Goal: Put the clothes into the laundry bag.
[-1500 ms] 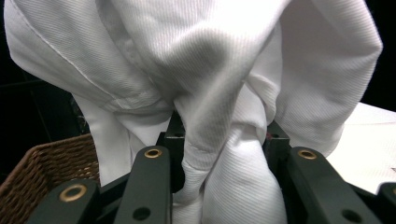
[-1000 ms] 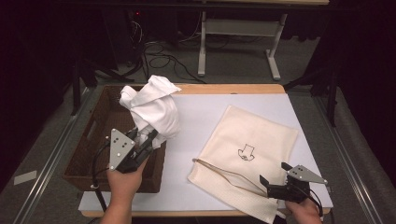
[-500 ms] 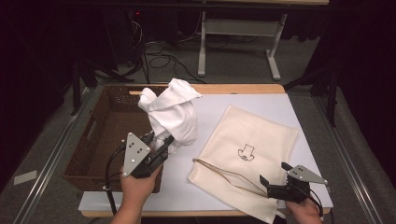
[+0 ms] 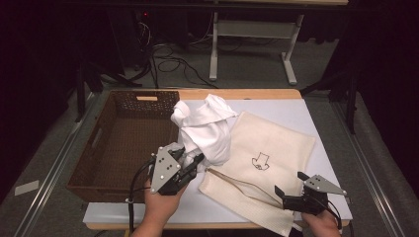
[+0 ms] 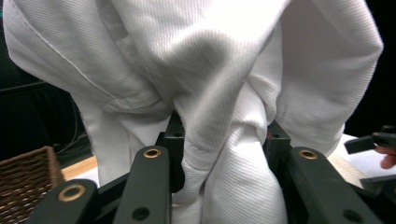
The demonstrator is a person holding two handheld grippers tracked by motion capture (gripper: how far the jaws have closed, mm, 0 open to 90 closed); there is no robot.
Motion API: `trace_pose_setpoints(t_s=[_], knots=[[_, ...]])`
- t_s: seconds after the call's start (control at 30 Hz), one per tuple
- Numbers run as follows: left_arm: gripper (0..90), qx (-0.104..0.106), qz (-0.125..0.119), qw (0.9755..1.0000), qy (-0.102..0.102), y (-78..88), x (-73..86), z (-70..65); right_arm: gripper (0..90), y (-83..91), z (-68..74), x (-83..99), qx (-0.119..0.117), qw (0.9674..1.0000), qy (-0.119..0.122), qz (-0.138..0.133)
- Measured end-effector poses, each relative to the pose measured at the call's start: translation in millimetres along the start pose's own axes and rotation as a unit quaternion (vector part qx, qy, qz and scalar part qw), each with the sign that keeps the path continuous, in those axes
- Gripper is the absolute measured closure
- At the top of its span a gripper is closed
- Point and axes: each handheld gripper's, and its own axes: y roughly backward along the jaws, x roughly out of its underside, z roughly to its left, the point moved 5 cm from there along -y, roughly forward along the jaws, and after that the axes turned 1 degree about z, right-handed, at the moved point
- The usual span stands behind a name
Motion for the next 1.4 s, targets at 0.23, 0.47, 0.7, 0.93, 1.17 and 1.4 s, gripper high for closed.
trace_pose_setpoints(t_s=[0.23, 0.47, 0.7, 0.93, 1.17, 1.4], knots=[[64.0, 0.017, 0.004, 0.9998, 0.005, -6.3, 6.6, -12.8, 2.0, -1.5, 0.6, 0.4, -0.002, 1.0000, 0.002, 0.002], [63.9, 0.024, 0.010, 0.9995, 0.016, -10.5, 14.5, -18.7, 2.0, -1.0, 0.5, 0.0, -0.004, 1.0000, 0.002, -0.001], [63.8, 0.036, 0.022, 0.9991, 0.011, -15.6, 21.3, -26.2, 2.0, -1.9, 0.0, 0.2, 0.001, 1.0000, -0.001, 0.001], [63.7, 0.029, 0.022, 0.9992, 0.018, -14.3, 21.9, -23.1, 2.0, -0.5, -0.5, -0.2, -0.001, 1.0000, 0.000, -0.001], [63.8, 0.022, 0.022, 0.9990, 0.031, -4.7, 25.3, -23.6, 2.0, 1.4, 2.0, -1.8, -0.006, 1.0000, 0.003, -0.005], [63.8, 0.021, 0.022, 0.9989, 0.035, 9.1, 27.4, -23.3, 1.9, -2.1, 2.5, -2.0, 0.001, 1.0000, 0.001, 0.002]])
